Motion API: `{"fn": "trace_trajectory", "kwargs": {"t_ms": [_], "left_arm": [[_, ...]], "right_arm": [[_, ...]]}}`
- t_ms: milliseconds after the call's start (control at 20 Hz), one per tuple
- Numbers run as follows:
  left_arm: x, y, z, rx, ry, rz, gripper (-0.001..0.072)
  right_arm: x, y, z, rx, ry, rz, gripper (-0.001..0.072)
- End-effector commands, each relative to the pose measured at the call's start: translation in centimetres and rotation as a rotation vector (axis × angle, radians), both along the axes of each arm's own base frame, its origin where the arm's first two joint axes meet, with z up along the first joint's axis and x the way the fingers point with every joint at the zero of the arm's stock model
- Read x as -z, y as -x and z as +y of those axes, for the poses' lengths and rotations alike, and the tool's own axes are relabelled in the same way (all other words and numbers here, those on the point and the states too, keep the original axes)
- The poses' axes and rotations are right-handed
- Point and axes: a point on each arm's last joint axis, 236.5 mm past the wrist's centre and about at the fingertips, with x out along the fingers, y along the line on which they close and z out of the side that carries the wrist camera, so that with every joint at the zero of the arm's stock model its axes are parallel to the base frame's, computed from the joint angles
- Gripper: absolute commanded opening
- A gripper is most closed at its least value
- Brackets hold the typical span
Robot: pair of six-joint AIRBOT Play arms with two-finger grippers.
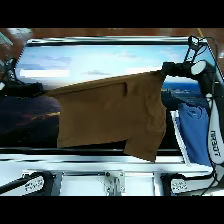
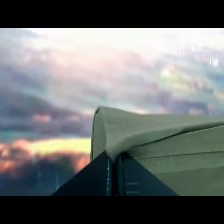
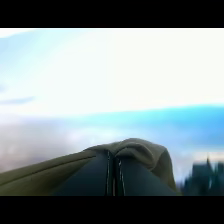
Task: Fold the shirts.
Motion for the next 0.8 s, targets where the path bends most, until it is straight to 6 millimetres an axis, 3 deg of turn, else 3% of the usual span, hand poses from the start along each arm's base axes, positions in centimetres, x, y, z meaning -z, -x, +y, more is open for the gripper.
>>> {"fn": "trace_trajectory", "kwargs": {"t_ms": [0,100,250,450,550,750], "left_arm": [[2.2,-5.6,0.9,-0.095,0.043,-0.135,0.0037],[3.4,-6.9,0.6,-0.118,0.067,-0.155,0.0037],[6.8,-7.0,-1.5,-0.09,0.089,-0.089,0.0037],[9.5,-5.5,-3.0,-0.048,0.105,0.017,0.0036],[10.3,-3.6,-3.0,-0.023,0.114,0.103,0.0036],[12.6,2.3,-4.9,0.058,0.177,0.372,0.0036]], "right_arm": [[1.0,-4.8,-1.9,0.099,0.046,-0.19,0.0058],[4.2,-4.9,-1.8,0.094,0.043,-0.133,0.0057],[9.2,-3.9,-1.0,0.06,0.032,0.0,0.0058],[11.0,-1.4,-1.2,0.008,0.05,0.134,0.0057],[11.1,1.5,-1.4,-0.033,0.05,0.251,0.0057],[13.0,9.9,-1.5,-0.117,0.02,0.604,0.0057]]}}
